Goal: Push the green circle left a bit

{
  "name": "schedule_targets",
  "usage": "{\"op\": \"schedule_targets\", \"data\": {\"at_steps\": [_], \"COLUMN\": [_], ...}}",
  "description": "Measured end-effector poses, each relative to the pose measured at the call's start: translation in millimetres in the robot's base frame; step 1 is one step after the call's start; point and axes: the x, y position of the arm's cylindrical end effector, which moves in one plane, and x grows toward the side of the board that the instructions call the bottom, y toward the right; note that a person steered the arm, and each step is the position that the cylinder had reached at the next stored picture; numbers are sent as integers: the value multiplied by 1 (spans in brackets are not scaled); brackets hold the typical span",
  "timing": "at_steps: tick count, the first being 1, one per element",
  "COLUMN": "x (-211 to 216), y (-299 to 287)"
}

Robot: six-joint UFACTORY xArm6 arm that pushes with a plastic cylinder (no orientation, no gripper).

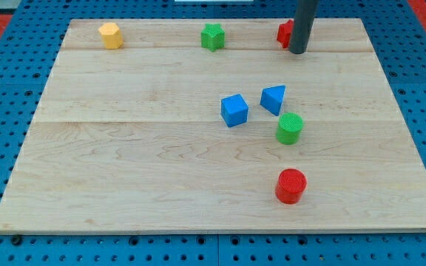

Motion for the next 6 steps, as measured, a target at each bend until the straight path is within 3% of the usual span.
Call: {"op": "schedule_targets", "data": {"at_steps": [2, 5, 6], "x": [3, 174, 206], "y": [13, 48, 47]}}
